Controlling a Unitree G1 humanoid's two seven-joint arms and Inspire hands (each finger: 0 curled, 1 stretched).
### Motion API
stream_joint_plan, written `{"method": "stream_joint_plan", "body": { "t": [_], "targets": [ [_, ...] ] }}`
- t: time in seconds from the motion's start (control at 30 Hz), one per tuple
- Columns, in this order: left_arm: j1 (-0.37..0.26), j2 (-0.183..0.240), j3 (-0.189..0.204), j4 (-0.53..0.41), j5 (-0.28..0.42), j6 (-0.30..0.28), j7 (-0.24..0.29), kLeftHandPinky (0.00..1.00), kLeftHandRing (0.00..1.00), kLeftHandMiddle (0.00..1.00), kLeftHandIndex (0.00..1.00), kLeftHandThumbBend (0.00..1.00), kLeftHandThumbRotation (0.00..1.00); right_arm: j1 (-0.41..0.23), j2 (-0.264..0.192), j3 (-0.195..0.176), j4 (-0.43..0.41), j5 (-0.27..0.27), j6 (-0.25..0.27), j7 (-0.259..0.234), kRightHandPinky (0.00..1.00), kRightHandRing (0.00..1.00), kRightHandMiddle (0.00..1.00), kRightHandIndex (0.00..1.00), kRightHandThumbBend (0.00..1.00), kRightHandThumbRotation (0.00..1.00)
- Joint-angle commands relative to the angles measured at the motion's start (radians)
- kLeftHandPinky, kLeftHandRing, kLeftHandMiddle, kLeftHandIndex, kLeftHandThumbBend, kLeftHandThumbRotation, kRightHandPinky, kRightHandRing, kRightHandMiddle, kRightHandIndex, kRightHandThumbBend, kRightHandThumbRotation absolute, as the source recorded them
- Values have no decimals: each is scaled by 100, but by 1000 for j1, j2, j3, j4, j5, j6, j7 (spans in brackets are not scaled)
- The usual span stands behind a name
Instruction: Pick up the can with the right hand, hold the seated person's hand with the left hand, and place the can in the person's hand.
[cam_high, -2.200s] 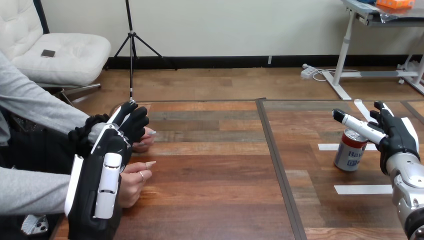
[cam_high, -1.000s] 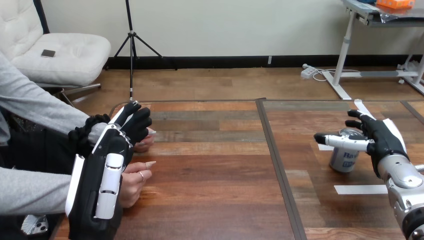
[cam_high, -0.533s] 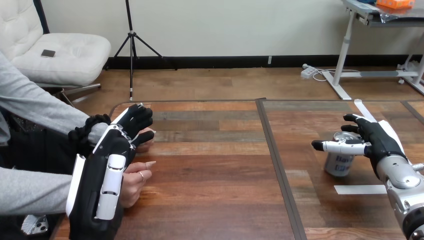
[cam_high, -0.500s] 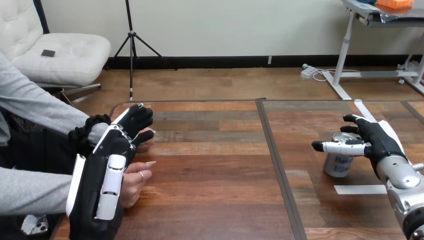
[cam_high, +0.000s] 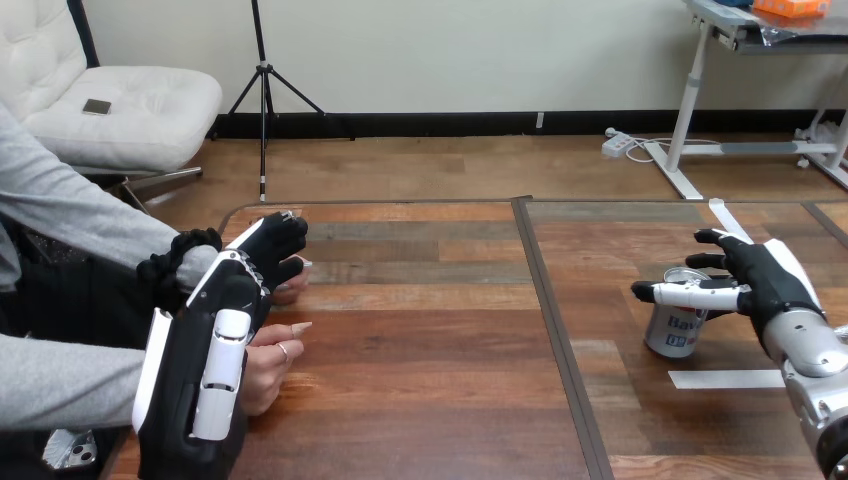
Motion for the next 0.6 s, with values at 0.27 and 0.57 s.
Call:
{"method": "stream_joint_plan", "body": {
  "t": [0.27, 0.57],
  "targets": [
    [-51, -2, 6, -6, 4, -25, 7, 85, 86, 83, 79, 49, 97, -46, -27, -1, -12, 9, 0, -4, 80, 89, 90, 89, 100, 11],
    [-47, 2, 4, -14, 5, -19, 5, 87, 88, 84, 79, 49, 98, -45, -35, 15, -11, -9, 3, -9, 79, 89, 89, 87, 100, 9]
  ]
}}
